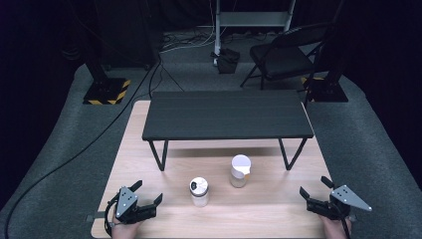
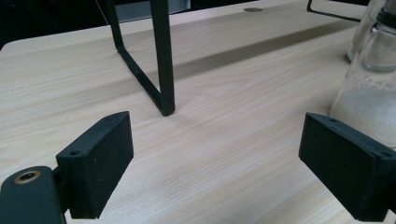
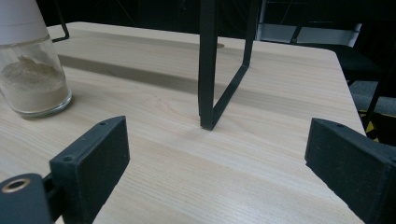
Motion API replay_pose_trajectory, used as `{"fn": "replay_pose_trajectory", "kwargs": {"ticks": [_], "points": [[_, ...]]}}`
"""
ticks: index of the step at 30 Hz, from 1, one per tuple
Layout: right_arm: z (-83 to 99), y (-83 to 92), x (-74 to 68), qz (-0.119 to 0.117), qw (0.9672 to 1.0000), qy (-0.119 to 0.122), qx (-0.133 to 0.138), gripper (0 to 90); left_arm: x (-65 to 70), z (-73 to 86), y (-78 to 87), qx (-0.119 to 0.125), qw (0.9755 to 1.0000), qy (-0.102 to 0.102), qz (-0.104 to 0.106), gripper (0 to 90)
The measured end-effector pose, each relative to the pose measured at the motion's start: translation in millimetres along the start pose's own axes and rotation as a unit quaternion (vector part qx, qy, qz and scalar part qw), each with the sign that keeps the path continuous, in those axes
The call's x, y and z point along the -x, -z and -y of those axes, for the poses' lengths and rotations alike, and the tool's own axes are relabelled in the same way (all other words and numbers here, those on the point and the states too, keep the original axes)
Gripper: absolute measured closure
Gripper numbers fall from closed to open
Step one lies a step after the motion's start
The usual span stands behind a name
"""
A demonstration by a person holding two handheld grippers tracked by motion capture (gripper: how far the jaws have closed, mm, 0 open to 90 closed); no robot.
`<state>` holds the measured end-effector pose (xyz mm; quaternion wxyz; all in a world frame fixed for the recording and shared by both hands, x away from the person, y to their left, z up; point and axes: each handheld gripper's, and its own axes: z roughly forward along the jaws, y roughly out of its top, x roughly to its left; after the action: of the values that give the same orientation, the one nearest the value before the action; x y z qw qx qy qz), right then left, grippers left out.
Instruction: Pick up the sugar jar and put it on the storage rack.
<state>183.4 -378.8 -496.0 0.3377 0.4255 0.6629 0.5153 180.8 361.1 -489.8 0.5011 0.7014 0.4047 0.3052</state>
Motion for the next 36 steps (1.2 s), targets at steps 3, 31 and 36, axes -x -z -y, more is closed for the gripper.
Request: {"fn": "replay_pose_trajectory", "kwargs": {"ticks": [3,31,36], "points": [[-0.7,-0.5,-0.7,-0.001,1.0000,0.002,-0.002,5.8,0.8,-0.2,-0.2,-0.001,1.0000,0.000,-0.003,9.6],[-2.5,-1.1,-2.1,0.000,1.0000,0.003,-0.008,6.2,1.1,-0.6,-0.4,-0.002,1.0000,-0.001,-0.002,9.8],[-2.9,-1.1,-2.2,0.000,1.0000,0.003,-0.009,6.2,-1.0,-0.2,-0.2,0.000,1.0000,-0.003,0.005,9.5]]}}
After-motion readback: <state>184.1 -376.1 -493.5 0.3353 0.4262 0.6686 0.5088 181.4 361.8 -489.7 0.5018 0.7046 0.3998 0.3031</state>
